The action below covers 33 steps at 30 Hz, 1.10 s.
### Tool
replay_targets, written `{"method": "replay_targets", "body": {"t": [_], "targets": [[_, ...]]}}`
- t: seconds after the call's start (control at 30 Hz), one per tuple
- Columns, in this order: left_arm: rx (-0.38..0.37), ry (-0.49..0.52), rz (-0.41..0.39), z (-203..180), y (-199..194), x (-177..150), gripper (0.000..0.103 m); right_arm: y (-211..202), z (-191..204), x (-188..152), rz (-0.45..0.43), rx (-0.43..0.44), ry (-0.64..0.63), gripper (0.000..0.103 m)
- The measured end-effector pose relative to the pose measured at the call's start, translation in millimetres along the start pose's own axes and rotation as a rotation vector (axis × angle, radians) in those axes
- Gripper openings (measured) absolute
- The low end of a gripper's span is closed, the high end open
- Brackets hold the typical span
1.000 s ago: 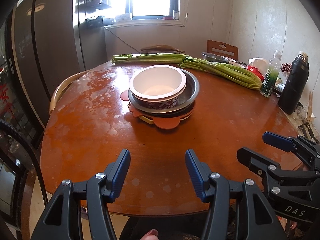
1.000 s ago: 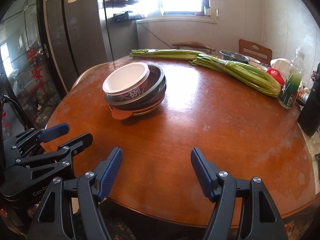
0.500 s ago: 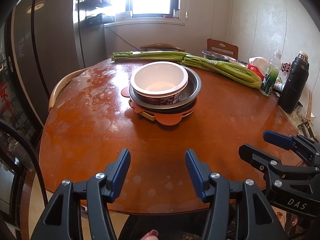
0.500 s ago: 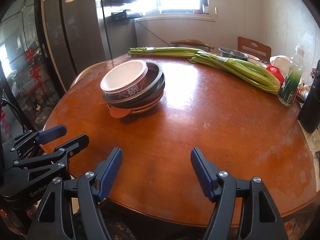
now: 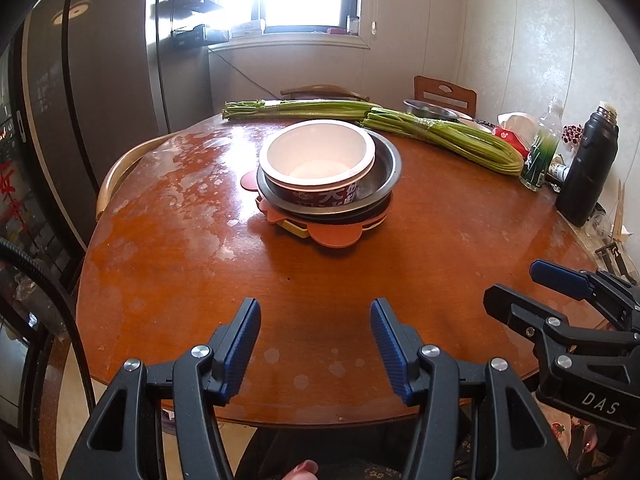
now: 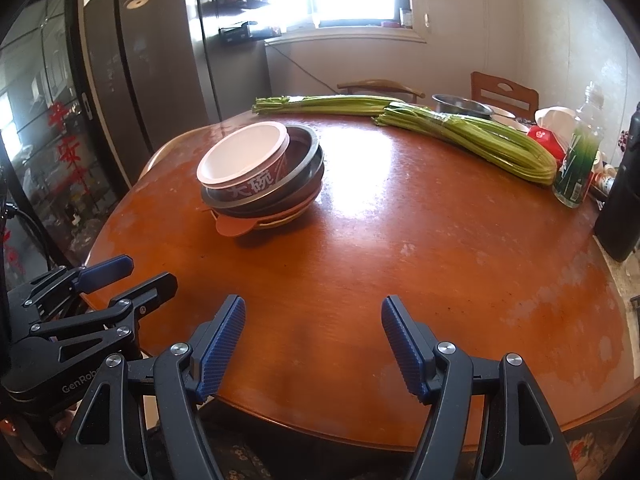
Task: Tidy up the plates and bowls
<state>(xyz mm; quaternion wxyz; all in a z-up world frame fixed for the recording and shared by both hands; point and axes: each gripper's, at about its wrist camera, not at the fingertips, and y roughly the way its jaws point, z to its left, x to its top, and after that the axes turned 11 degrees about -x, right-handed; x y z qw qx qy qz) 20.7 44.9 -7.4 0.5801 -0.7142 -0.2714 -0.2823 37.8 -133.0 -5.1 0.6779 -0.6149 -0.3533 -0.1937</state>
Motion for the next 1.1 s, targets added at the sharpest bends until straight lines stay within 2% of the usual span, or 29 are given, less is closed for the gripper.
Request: {"method": "replay_targets", "body": {"t": [0.83, 1.0, 1.1], "targets": [[0.002, 0.009, 0.002, -2.1, 0.4, 2.2, 0.057, -2.9, -17.3, 0.9, -0.006, -0.014, 0.027, 0.072], [-0.010, -0.003, 0.020, 7.0, 4.4, 11.4, 0.057, 0.7, -39.7, 9.1, -0.007, -0.028, 0.050, 0.072], [0.007, -0.015, 0.031, 26.8, 5.9, 28.4, 0.057, 9.1, -81.1, 19.7, 0.009, -0.067, 0.092, 0.072]]}}
